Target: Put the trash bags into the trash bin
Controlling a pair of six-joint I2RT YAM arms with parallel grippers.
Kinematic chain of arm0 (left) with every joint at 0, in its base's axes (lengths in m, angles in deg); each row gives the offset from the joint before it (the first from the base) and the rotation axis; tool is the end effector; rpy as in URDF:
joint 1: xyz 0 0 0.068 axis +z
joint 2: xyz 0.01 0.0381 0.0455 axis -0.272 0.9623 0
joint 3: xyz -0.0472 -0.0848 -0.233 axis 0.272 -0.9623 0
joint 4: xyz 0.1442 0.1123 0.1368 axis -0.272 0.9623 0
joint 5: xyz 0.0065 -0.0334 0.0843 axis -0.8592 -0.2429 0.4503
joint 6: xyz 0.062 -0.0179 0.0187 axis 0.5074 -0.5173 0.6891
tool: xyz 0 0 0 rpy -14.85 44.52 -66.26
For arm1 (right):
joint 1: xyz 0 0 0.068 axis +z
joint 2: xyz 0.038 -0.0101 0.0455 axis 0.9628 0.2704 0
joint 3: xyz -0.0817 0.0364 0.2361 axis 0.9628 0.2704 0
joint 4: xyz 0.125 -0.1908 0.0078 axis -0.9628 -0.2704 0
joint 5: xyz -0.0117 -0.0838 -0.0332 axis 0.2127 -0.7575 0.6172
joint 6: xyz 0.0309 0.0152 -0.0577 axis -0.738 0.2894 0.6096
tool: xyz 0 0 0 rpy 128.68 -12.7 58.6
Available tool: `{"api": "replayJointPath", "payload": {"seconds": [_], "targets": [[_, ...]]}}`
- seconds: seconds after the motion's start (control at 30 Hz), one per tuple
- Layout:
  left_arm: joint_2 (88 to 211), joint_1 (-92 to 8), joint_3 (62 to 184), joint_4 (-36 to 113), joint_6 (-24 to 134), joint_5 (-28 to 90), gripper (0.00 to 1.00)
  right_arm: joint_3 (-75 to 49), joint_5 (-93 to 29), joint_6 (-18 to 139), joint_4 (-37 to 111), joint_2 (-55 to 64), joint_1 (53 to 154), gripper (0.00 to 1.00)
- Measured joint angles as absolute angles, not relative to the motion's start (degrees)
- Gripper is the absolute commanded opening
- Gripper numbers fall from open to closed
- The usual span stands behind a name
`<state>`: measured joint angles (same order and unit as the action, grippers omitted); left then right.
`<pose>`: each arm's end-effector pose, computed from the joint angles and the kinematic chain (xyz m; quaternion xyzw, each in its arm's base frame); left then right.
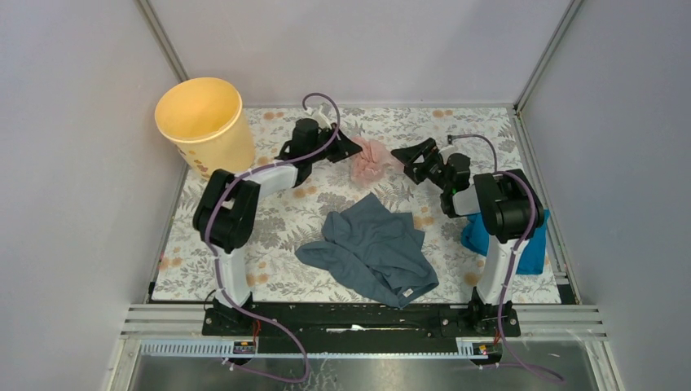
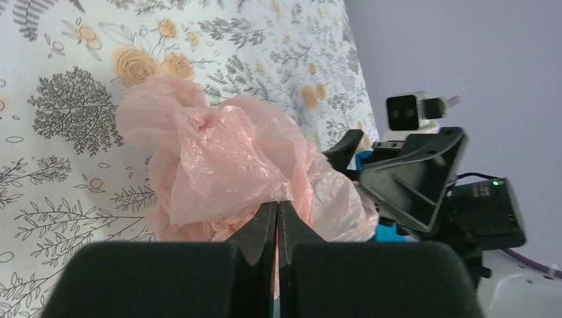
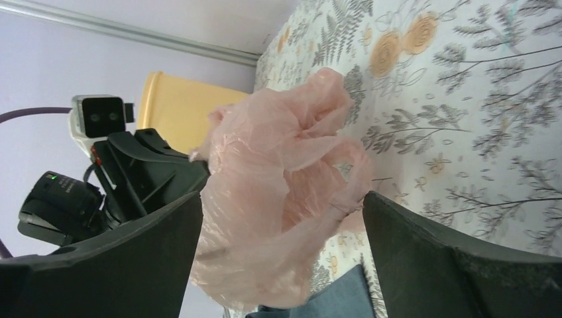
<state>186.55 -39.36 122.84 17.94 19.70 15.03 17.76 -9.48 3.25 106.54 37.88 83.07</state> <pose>0.3841 -0.1917 0.2072 -0.0360 0.8015 -0.4687 0.3695 0.3612 0.0824 0.1577 0.1602 0.6942 0.5491 0.4370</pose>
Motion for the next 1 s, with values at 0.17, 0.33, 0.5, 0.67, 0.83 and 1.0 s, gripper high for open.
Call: {"api": "replayJointPath", "payload": {"seconds": [0.17,0.33,0.5,0.67,0.83,1.0], "targets": [[180.84,-39.34,120.19,17.75,21.6,15.25,0.0,18.31,-8.3,1.78,109.73,38.12,84.49,0.73],[176.43,-39.36,115.41,17.88,22.98,15.73,0.0,18.27,-7.82,0.45,112.66,38.84,84.82,0.32],[174.26,-39.34,112.33,19.06,23.77,15.91,0.0,17.98,-6.73,-0.89,114.89,41.33,84.82,0.0],[170.74,-39.18,109.4,21.7,25.12,16.0,0.0,17.61,-6.55,0.03,113.97,41.62,84.58,0.0],[160.32,-36.36,101.64,23.89,25.93,16.7,0.0,17.17,-5.17,2.48,111.19,41.59,82.57,0.0],[151.64,-31.27,97.16,25.72,25.93,16.48,0.0,16.39,-4.23,5.71,106.93,41.27,79.48,0.0]]}}
